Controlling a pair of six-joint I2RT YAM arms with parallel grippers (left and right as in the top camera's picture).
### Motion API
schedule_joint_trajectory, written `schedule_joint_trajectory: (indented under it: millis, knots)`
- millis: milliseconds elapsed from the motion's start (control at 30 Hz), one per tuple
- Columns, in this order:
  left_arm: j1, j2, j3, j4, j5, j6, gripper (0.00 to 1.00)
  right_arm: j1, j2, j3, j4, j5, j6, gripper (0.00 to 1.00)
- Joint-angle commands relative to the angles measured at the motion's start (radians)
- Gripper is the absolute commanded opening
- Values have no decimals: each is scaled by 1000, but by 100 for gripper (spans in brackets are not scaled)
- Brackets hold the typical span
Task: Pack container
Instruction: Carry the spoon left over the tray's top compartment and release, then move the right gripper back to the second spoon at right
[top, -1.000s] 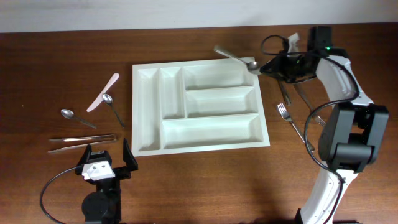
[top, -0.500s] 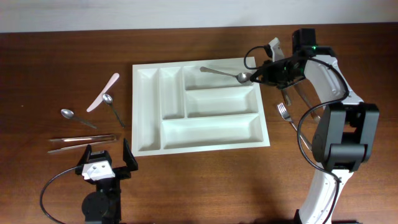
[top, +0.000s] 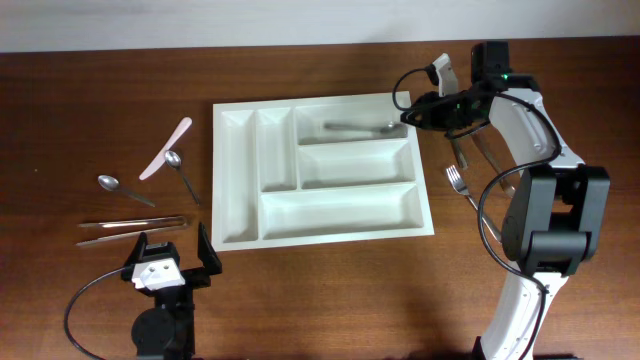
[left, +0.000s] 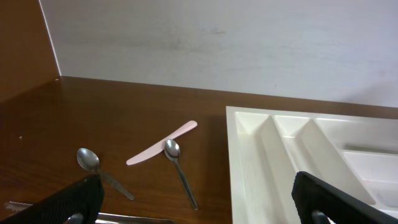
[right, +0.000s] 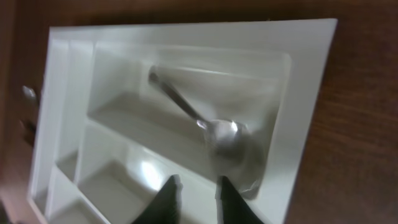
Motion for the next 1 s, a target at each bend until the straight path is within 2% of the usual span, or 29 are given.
schedule_joint_trajectory:
  millis: [0,167,233,567,967]
  knots:
    - [-3,-9,-7,2,10,16,99,8,-32,20,3,-3,-3,38]
    - [-3,-8,-7,2,10,16,99,8,-32,21,3,12,-3,59]
    - [-3,-9,-7,2,10,16,99,8,-32,21,3,61,-3,63]
    - [-3,-9,-7,2,10,16,99,4,-32,38,-40,425,-7,63]
    - [-3,-9,-7,2,10,16,99,-24,-31,80,16,607,-4,63]
